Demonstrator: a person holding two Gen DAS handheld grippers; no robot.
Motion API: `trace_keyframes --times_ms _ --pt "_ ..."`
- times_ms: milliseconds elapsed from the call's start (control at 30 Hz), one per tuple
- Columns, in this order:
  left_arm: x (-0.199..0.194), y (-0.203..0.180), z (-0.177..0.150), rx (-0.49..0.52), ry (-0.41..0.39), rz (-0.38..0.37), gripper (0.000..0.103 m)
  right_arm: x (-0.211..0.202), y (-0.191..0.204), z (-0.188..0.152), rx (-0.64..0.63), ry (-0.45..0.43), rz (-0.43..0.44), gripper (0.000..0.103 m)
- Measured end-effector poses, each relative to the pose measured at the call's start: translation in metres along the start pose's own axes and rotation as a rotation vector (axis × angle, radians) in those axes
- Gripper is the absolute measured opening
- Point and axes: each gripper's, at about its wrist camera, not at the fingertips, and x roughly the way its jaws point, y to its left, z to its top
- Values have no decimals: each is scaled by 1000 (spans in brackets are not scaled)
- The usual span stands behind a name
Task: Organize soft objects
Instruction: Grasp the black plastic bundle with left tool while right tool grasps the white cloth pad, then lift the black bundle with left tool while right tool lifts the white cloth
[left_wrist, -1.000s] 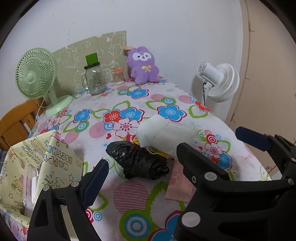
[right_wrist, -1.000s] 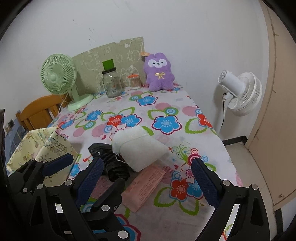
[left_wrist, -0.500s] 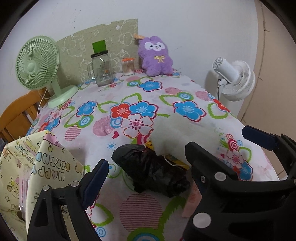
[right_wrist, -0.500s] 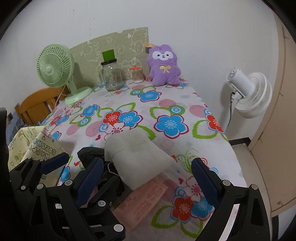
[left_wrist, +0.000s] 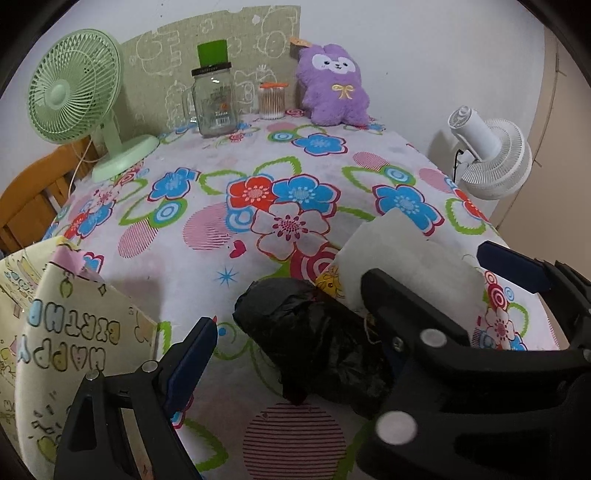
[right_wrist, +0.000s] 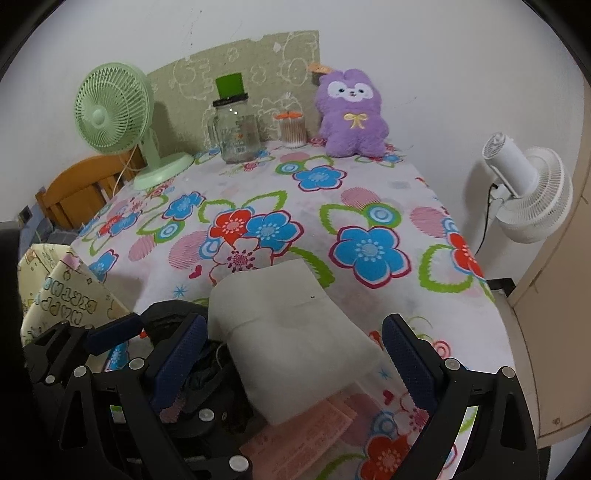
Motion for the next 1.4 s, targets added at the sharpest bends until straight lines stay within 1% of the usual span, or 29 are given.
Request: trace_keyframes --times_ms 100,133,167,200,267,333,367,400,600,733,900,967,1400 --pt "3 0 0 0 5 0 91 9 1 1 2 23 10 96" --pt "4 0 0 3 5 -2 87 11 1 1 8 32 14 94" --pt "4 -1 0 8 7 -4 84 13 1 0 11 39 17 89" --pt "6 -1 0 13 13 -3 79 14 1 0 13 45 17 86" --pt "9 -1 -1 19 30 -6 72 17 1 -1 11 58 18 81" --pt "14 1 -2 7 57 -35 61 18 1 -1 11 63 17 78" --pt "14 1 -2 4 57 -37 59 17 2 -2 10 64 17 76" --pt "13 1 -2 4 54 -37 50 17 2 -3 8 64 17 73" --pt "9 -1 -3 17 43 -38 40 13 1 -5 16 63 15 62" --pt "5 -3 -3 28 36 -39 37 9 1 -6 23 64 22 56" --pt "-3 -5 -4 40 24 -39 36 2 3 -7 28 62 36 48" --pt "-7 -6 -4 44 17 -35 36 -2 3 -8 33 60 42 46" --pt "-35 -11 -11 73 -20 -36 36 -30 6 -14 49 27 36 43"
